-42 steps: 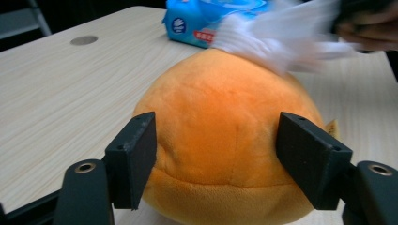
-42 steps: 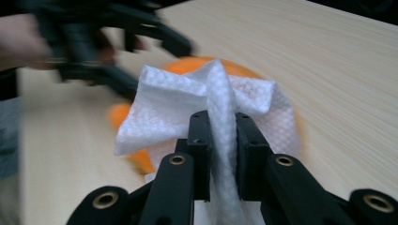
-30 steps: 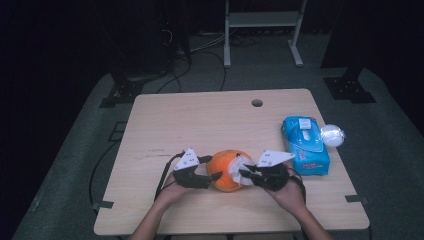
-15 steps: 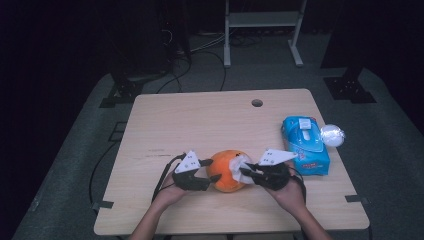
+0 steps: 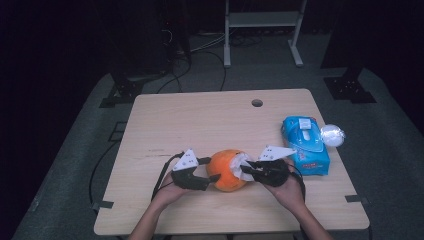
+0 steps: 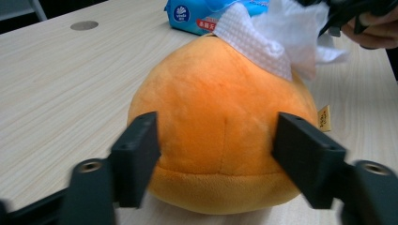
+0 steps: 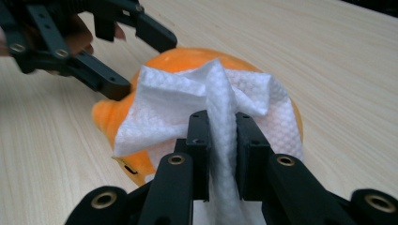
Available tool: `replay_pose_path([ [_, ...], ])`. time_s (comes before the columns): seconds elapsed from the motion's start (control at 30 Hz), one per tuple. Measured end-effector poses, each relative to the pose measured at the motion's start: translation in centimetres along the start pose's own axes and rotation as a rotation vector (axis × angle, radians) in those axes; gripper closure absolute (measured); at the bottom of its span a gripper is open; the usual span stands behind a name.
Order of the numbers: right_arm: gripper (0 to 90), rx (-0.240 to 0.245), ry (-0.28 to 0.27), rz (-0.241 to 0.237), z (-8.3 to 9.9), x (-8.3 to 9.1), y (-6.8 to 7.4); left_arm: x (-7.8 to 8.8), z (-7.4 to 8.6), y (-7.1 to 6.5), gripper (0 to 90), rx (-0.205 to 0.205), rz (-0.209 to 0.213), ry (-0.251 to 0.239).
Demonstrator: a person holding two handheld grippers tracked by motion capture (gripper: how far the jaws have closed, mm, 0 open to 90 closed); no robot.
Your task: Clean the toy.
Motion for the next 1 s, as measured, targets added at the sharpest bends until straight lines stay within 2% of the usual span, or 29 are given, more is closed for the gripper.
replay_pose_path([
  [0.03,77.2,0.001,0.007,0.002,0.0,0.0,0.1,0.0,0.0,-0.2,20.8,0.002,0.012,0.003],
  [0.1,77.3,-0.007,0.015,-0.009,0.0,0.1,0.2,-0.2,0.1,-0.5,20.0,0.007,0.019,0.01],
  [0.17,77.3,-0.015,-0.001,-0.025,-0.4,0.3,0.7,-0.5,0.2,-0.8,23.0,-0.017,0.032,0.008],
  [0.2,77.2,-0.007,-0.019,-0.055,-1.0,0.4,1.5,-0.6,0.2,-0.9,23.8,-0.028,0.036,0.004],
  [0.23,77.3,0.01,-0.025,-0.063,-1.4,0.4,2.1,-0.8,0.0,-1.1,24.1,-0.036,0.036,0.002],
  [0.27,77.3,0.064,-0.031,-0.049,-2.1,0.3,2.8,-0.8,-0.1,-1.2,24.3,-0.046,0.035,0.006],
  [0.3,77.3,0.077,-0.028,-0.041,-2.4,0.3,2.9,-0.9,-0.1,-1.3,24.3,-0.052,0.037,0.007],
  [0.37,77.3,0.089,-0.025,-0.01,-2.8,0.1,2.5,-0.9,-0.1,-1.6,24.6,-0.073,0.042,0.009],
  [0.4,77.3,0.085,-0.022,0.013,-2.8,-0.1,1.7,-0.9,0.0,-1.6,24.5,-0.077,0.043,0.008],
  [0.47,77.3,0.045,-0.013,0.028,-2.3,-0.4,0.5,-0.9,-0.1,-1.6,24.4,-0.076,0.046,0.007],
  [0.57,77.5,0.028,0.006,0.014,-1.2,-0.7,-0.2,-0.9,-0.4,-1.5,20.1,-0.059,0.041,0.001],
  [0.67,77.9,0.037,0.036,-0.004,-0.5,-0.1,0.3,-1.0,-0.6,-1.0,14.0,-0.048,-0.015,0.009],
  [0.73,78.1,0.037,0.06,-0.027,0.1,0.2,0.9,-1.0,-0.7,-1.0,15.0,-0.03,-0.004,-0.006],
  [0.83,78.2,0.066,0.064,-0.019,-0.2,0.6,1.5,-1.5,-0.4,-1.3,21.0,-0.067,-0.007,0.01],
  [0.9,78.3,0.084,0.032,-0.034,-1.2,0.7,2.3,-1.7,-0.6,-1.7,23.7,-0.07,0.002,-0.007],
  [1.0,78.2,0.111,0.003,-0.015,-2.6,0.5,3.0,-2.0,-0.7,-2.3,24.3,-0.144,-0.018,0.01],
])
Point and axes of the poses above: each handheld gripper's, and its own axes: x roughly backward along the jaws, z roughly out of its underside, y roughly to its left, the point moved 8 cm from there along -x, roughly forward along the jaws
